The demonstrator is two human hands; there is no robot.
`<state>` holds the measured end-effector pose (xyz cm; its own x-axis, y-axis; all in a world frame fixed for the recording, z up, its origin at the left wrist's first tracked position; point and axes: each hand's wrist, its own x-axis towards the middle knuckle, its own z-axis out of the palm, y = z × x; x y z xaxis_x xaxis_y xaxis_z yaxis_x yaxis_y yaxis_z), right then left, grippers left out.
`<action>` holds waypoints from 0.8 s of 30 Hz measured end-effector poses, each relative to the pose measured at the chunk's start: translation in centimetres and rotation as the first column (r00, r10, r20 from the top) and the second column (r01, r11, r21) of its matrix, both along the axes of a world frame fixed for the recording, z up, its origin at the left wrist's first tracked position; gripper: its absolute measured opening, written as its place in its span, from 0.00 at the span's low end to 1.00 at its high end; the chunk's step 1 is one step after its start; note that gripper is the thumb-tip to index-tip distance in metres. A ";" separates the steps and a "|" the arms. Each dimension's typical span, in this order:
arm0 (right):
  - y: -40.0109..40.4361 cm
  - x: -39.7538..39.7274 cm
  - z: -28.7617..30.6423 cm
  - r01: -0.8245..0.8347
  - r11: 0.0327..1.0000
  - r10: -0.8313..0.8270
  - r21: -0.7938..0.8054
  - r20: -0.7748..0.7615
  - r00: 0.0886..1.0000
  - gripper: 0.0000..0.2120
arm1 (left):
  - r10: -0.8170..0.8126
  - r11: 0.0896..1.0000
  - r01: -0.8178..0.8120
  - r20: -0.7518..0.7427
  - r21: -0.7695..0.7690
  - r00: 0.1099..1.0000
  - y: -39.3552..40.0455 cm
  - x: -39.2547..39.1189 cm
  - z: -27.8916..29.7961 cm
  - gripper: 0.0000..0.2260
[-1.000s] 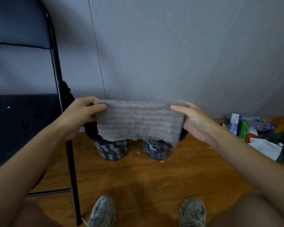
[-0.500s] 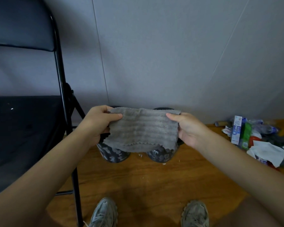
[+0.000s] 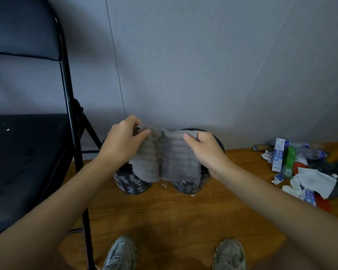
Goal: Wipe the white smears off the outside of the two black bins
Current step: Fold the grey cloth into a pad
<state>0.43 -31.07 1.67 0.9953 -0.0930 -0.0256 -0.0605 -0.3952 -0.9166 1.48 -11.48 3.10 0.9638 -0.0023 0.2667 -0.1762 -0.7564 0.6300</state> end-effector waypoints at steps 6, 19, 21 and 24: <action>-4.5 0.6 1.3 -0.027 0.988 0.033 -0.150 0.041 0.999 0.14 | -0.096 0.995 0.099 -0.128 0.018 0.987 2.9 0.0 0.4 0.08; -0.2 -1.2 0.4 -0.005 0.946 0.056 0.325 -0.148 0.987 0.12 | -0.142 0.954 0.118 -0.067 -0.276 0.988 -3.9 -1.7 -0.9 0.06; 0.4 -1.5 0.0 -0.020 0.925 0.088 0.379 -0.164 0.983 0.13 | -0.170 0.961 0.154 -0.050 -0.231 0.984 -4.8 -1.9 -1.0 0.06; 1.1 -1.6 -0.1 -0.044 0.918 0.113 0.395 -0.153 0.982 0.13 | -0.219 0.969 0.210 -0.060 -0.129 0.974 -5.7 -2.4 -0.6 0.12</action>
